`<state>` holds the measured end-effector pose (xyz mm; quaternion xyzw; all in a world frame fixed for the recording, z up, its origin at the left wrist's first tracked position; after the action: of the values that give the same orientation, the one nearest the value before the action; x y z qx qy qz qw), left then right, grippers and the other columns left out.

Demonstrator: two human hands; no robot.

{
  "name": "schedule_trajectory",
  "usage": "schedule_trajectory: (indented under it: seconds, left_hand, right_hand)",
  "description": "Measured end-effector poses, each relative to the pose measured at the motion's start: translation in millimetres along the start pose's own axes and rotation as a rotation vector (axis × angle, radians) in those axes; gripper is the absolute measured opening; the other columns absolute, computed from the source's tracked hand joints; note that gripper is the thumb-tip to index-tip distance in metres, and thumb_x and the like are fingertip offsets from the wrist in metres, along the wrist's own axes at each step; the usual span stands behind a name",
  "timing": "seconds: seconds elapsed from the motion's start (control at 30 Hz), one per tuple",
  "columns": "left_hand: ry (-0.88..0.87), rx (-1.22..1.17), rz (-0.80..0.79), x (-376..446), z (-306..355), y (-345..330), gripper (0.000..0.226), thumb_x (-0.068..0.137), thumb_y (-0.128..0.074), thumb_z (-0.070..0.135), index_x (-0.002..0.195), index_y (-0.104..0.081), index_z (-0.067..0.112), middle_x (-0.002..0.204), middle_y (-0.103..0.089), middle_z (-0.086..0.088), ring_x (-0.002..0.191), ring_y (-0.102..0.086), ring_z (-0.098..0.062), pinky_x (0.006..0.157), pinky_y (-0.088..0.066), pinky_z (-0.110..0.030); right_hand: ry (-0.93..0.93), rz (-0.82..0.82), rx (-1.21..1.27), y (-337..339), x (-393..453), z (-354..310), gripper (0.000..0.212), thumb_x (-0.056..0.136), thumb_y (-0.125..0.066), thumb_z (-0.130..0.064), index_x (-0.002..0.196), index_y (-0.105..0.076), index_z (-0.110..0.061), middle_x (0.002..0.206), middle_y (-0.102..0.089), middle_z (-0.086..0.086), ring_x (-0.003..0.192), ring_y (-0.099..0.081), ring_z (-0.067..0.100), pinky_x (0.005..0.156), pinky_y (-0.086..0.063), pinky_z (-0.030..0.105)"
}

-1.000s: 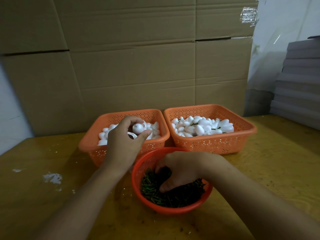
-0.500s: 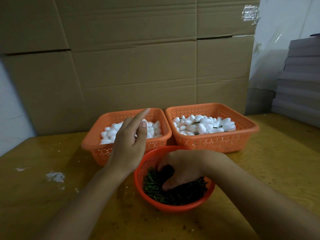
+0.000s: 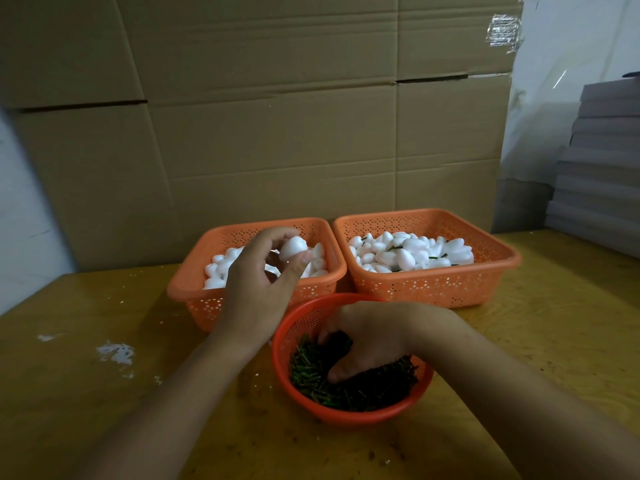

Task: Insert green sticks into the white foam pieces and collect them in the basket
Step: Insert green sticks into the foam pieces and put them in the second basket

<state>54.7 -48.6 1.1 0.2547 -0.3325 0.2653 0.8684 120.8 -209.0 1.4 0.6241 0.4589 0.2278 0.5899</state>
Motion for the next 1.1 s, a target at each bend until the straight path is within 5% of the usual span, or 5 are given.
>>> schedule_trajectory:
  seconds: [0.17,0.43,0.63,0.87,1.1]
  left_hand:
    - [0.005,0.017,0.016,1.0,0.0,-0.1,0.027,0.095,-0.065,0.03,0.119,-0.06,0.042,0.109,-0.061,0.019,0.095,-0.062,0.003,0.076,-0.047,-0.008]
    - [0.152,-0.132,0.001,4.3,-4.5,-1.2,0.028,0.087,-0.072,0.011,0.098,-0.061,0.035,0.098,-0.068,0.017,0.082,-0.067,-0.004,0.071,-0.051,-0.019]
    - [0.214,-0.205,-0.037,4.2,-0.6,-2.7,0.019,0.086,-0.061,0.032,0.103,-0.063,0.04,0.097,-0.07,0.016,0.086,-0.07,-0.013,0.067,-0.051,-0.024]
    - [0.281,-0.286,-0.093,5.1,4.2,-4.1,0.016,0.105,-0.049,0.024,0.109,-0.065,0.026,0.093,-0.074,0.002,0.072,-0.067,-0.01,0.058,-0.051,-0.021]
    - [0.572,-0.787,-0.248,9.0,6.7,0.2,0.03,0.095,-0.053,0.042,0.082,-0.059,0.016,0.083,-0.073,-0.006,0.065,-0.066,-0.012,0.059,-0.054,-0.023]
  right_hand:
    - [0.01,0.003,-0.004,-0.8,0.9,-1.1,0.056,0.088,-0.069,-0.049,0.138,-0.055,-0.027,0.139,-0.054,-0.003,0.125,-0.052,0.02,0.096,-0.043,0.032]
    - [0.002,0.006,-0.008,-1.8,1.7,0.2,0.052,0.088,-0.068,-0.048,0.134,-0.058,-0.026,0.133,-0.057,-0.003,0.119,-0.055,0.019,0.086,-0.04,0.028]
    - [-0.008,0.0,-0.008,-1.5,1.4,0.1,0.054,0.088,-0.068,-0.049,0.135,-0.056,-0.026,0.135,-0.056,-0.002,0.121,-0.054,0.02,0.09,-0.042,0.03]
    - [-0.007,-0.006,-0.009,-1.4,1.7,-0.1,0.055,0.089,-0.068,-0.049,0.137,-0.055,-0.026,0.136,-0.056,-0.001,0.121,-0.054,0.021,0.091,-0.044,0.031]
    - [-0.01,0.0,-0.011,-2.4,3.0,1.0,0.056,0.088,-0.068,-0.05,0.136,-0.055,-0.026,0.135,-0.056,-0.002,0.12,-0.054,0.021,0.092,-0.044,0.031]
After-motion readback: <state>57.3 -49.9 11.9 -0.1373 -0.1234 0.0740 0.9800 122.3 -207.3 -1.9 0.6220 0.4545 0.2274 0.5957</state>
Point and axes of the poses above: each hand's wrist, its own x-axis towards the middle knuckle, its own y-axis out of the back of the hand, z = x × y, the point moved 1 cm from there along x, towards the middle knuckle
